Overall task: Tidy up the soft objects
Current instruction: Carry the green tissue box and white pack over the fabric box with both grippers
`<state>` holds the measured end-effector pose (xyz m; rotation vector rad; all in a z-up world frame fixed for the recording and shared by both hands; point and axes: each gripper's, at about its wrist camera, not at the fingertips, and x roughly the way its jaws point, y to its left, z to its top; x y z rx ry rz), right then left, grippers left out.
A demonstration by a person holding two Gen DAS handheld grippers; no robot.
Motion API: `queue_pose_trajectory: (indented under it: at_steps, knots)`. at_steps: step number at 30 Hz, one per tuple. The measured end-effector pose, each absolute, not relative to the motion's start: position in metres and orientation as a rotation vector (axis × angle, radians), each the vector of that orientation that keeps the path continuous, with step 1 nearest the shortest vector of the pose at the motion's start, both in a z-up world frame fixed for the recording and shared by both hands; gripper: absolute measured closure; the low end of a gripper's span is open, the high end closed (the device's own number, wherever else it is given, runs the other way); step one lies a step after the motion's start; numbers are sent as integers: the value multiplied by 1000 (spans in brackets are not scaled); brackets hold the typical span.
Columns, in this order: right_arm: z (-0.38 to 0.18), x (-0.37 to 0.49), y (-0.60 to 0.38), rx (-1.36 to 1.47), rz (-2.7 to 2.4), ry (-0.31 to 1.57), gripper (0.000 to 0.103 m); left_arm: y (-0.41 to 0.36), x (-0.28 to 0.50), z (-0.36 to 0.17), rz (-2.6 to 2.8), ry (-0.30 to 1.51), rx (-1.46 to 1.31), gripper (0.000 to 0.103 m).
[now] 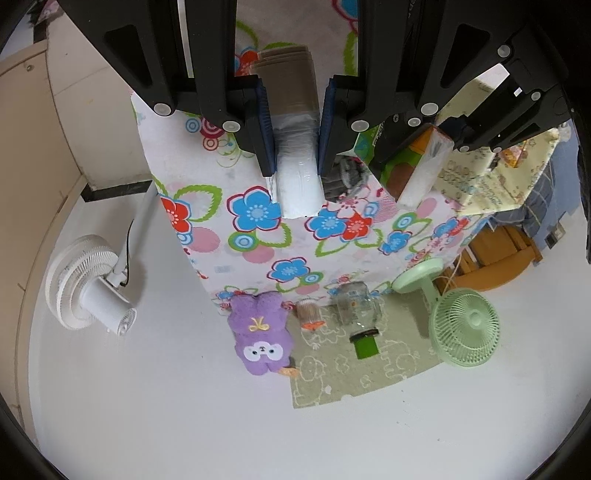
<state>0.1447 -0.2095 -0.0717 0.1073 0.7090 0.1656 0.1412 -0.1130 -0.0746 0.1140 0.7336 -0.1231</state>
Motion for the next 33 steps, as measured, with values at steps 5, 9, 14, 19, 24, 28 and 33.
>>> queue_pose_trajectory:
  at_steps: [5, 9, 14, 19, 24, 28, 33]
  knots:
    - [-59, 129, -200, 94, 163, 687, 77, -102, 127, -63, -124, 718, 105, 85]
    - [-48, 117, -192, 89, 165, 674, 77, -95, 117, -54, -124, 706, 99, 85]
    - [-36, 104, -182, 72, 162, 651, 77, -85, 105, -44, -109, 700, 102, 85]
    - [-23, 92, -171, 69, 175, 630, 77, -76, 95, -33, -112, 693, 92, 85]
    - [-12, 83, -160, 52, 185, 614, 77, -64, 87, -24, -108, 683, 85, 85]
    - [-6, 80, -150, 38, 191, 610, 77, -55, 83, -19, -97, 678, 87, 85]
    - [-2, 78, -135, 15, 200, 607, 77, -42, 79, -15, -82, 679, 87, 85]
